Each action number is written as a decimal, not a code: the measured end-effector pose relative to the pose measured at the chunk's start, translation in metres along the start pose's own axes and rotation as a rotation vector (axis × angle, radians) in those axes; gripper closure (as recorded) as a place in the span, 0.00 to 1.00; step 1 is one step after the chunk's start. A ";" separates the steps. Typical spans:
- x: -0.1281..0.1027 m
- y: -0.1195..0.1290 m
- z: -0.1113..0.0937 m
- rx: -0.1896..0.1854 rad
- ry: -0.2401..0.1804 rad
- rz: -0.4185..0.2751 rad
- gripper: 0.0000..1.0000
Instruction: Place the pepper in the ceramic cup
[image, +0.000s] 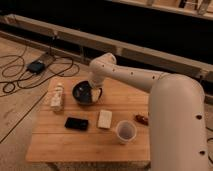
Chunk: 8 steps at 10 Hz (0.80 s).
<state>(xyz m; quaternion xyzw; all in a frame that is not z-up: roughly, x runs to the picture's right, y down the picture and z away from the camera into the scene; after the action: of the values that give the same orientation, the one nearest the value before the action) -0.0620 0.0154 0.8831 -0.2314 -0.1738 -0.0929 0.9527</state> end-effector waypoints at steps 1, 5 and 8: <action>0.021 0.004 0.002 -0.015 0.014 0.030 0.20; 0.124 0.038 -0.010 -0.062 0.093 0.271 0.20; 0.158 0.072 -0.031 -0.053 0.140 0.415 0.20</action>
<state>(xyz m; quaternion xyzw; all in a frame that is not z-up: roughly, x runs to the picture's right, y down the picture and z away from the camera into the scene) 0.1115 0.0485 0.8867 -0.2804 -0.0533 0.0847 0.9547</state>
